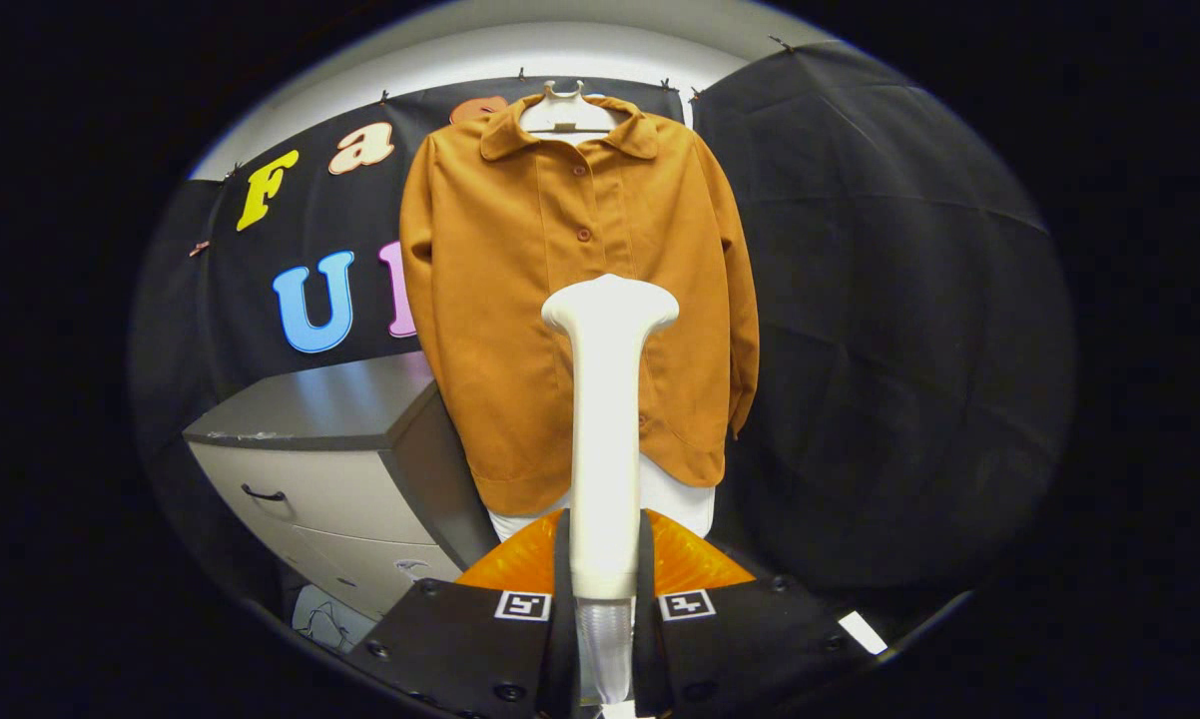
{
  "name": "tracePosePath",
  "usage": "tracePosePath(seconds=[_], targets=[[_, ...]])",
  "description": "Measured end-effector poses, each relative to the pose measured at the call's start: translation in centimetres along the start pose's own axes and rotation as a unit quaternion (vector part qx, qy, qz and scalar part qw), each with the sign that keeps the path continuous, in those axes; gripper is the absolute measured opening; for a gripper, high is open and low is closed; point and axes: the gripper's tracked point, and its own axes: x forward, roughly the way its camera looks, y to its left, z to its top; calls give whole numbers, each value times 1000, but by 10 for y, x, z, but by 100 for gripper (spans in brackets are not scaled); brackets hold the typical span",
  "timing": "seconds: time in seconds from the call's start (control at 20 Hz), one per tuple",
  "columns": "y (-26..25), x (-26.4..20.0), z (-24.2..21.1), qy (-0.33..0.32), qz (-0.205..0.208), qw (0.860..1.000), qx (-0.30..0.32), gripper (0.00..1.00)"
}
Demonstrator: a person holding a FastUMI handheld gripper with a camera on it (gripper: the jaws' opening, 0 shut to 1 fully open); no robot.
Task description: Iron the clothes twice with a garment steamer, once on the left side and once on the right side.
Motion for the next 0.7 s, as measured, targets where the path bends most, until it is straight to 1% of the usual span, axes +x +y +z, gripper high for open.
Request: tracePosePath(seconds=[0.2, 0.4, 0.7], targets=[[16, -23, 40, -34, 6, 999, -10, 24], [34, -41, 82, -63, 14, 998, -5, 24], [74, -57, 146, -109, 23, 994, 0, 24]])
